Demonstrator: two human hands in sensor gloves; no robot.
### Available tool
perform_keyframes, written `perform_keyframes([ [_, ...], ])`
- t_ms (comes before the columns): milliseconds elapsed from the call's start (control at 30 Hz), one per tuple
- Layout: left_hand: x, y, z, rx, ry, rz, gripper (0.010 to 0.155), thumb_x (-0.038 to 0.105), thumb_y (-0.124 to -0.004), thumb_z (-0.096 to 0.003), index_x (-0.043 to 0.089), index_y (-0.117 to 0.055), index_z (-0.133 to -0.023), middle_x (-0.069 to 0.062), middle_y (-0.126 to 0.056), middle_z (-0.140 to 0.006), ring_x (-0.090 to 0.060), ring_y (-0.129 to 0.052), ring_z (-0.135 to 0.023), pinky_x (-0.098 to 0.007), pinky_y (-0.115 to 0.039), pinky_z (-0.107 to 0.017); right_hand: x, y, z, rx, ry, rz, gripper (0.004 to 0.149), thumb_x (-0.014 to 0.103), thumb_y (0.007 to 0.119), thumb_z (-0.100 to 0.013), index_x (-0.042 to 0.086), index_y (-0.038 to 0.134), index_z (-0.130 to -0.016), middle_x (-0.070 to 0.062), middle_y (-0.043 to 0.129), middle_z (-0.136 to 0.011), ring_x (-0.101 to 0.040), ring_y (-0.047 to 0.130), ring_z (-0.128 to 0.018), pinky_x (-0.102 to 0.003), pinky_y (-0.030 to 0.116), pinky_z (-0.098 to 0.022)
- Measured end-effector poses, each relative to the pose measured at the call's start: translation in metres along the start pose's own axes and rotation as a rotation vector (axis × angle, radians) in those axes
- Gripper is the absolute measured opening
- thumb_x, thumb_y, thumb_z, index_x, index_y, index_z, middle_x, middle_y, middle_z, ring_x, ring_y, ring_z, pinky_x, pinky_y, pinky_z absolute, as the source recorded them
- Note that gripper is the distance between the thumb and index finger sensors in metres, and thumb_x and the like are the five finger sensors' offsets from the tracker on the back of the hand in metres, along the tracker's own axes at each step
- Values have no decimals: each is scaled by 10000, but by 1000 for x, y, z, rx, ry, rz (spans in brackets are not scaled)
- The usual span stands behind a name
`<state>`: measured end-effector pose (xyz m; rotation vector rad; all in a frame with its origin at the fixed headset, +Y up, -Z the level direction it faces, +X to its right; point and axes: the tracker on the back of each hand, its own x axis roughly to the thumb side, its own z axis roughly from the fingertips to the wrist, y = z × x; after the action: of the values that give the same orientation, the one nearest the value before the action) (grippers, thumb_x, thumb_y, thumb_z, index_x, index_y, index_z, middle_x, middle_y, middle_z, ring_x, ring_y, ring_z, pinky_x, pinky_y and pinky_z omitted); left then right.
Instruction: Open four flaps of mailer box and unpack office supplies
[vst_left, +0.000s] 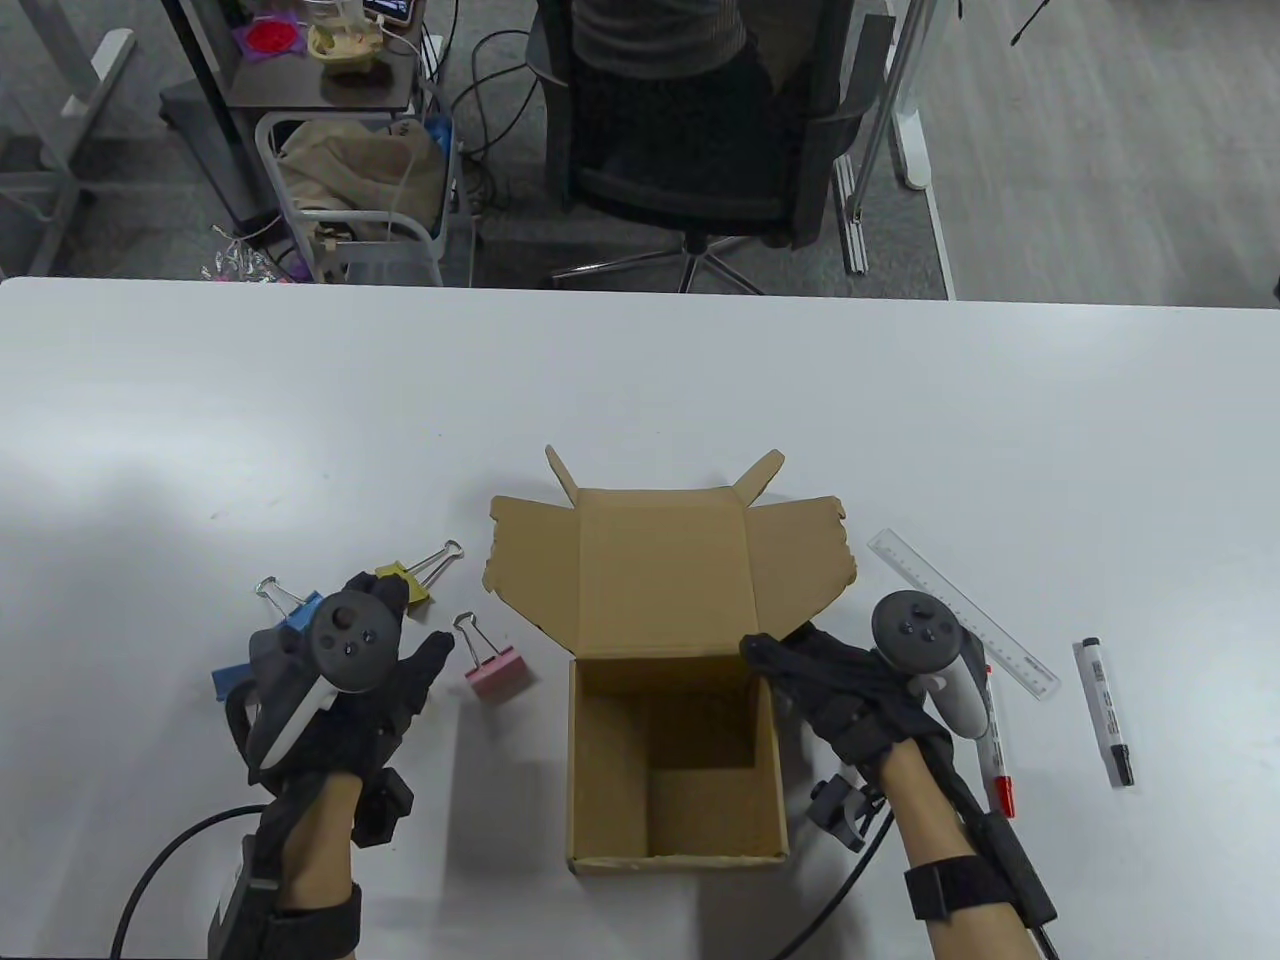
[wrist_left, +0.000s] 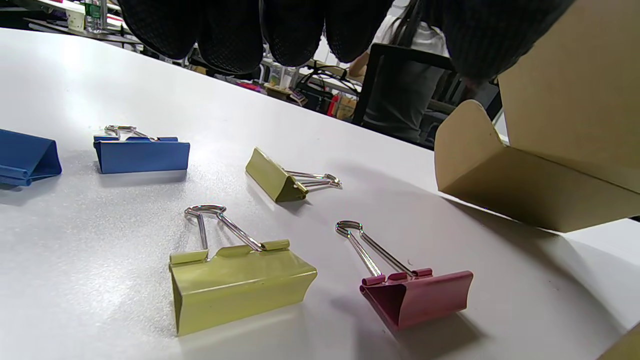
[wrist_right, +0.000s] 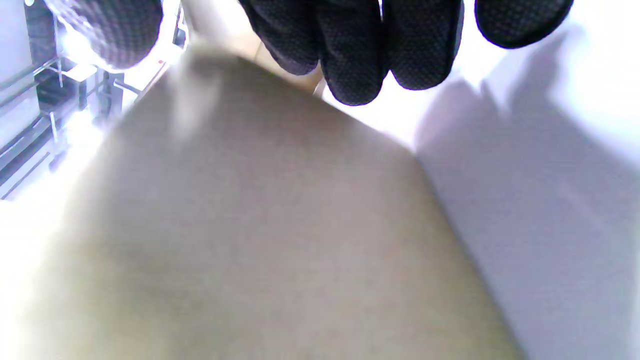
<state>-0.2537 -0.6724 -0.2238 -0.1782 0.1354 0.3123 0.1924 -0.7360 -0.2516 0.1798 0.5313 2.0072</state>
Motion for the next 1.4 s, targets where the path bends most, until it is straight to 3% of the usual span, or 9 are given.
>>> perform_keyframes([
  [200,2,0,0,0,-6,-5,743,578,-702,-525,220,-465,-1133,-114,-473,-1238,-455,-559,-1115,-621,-524,-807,13,-36,30,-114,2,-9,805,634,675,-545,72,520,-1099,-323,652,-1085,-603,614,-938,-780,529,-568],
  [400,6,1,3,7,-11,0,743,576,-701,-527,217,-466,-1133,-115,-472,-1239,-459,-558,-1114,-625,-520,-806,30,-71,67,-406,-9,127,804,635,667,-542,75,526,-1101,-339,617,-1102,-620,576,-952,-795,515,-569],
  [700,11,1,4,12,-8,-28,742,578,-699,-528,219,-466,-1134,-115,-472,-1240,-460,-557,-1114,-629,-514,-807,21,-70,86,-650,-19,385,800,639,672,-534,105,523,-1110,-327,492,-1167,-633,421,-1013,-836,423,-590],
  [1000,17,0,6,17,-16,-60,743,578,-697,-528,217,-466,-1135,-115,-471,-1240,-461,-557,-1114,-631,-512,-806,13,-55,80,-680,35,705,806,649,681,-521,127,523,-1115,-309,451,-1191,-631,363,-1035,-856,369,-597],
  [1400,19,-2,7,12,-20,-89,741,578,-696,-529,217,-468,-1135,-119,-473,-1239,-461,-560,-1113,-633,-509,-807,10,-49,78,-656,71,784,809,658,679,-516,135,528,-1115,-306,464,-1193,-631,378,-1037,-861,368,-594],
])
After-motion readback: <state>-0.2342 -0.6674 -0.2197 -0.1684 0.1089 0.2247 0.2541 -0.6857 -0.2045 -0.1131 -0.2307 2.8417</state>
